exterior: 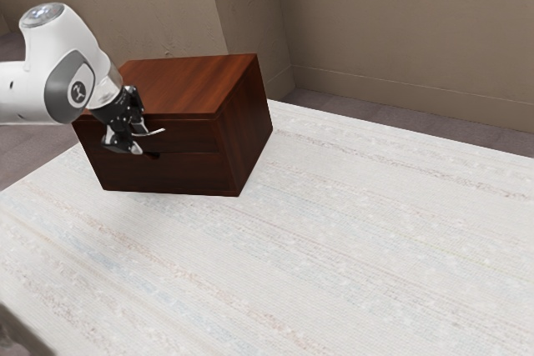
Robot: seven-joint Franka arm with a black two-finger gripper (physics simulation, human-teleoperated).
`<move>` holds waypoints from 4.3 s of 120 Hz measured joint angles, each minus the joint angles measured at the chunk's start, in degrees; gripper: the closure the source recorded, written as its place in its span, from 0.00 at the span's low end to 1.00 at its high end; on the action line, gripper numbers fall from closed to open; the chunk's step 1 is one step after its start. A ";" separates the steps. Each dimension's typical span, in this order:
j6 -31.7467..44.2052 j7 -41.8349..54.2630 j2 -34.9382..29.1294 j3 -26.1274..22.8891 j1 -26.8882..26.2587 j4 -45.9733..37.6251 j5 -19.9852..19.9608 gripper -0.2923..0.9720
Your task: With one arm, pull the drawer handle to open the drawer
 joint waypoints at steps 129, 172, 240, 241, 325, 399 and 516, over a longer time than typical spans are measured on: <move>1.85 1.66 -7.61 0.39 0.83 -10.94 -0.64 0.70; 3.08 2.05 -9.95 1.09 0.49 -14.64 -0.45 0.69; 5.51 2.29 -16.03 0.51 1.28 -21.89 0.06 0.67; 5.54 2.30 -16.07 0.51 1.28 -21.90 0.06 0.67; 6.45 2.37 -20.80 0.44 0.99 -27.53 -0.30 0.64; 8.42 2.55 -22.69 0.75 0.66 -29.26 0.15 0.60; 10.30 3.10 -27.70 2.39 -0.47 -35.27 -0.69 0.55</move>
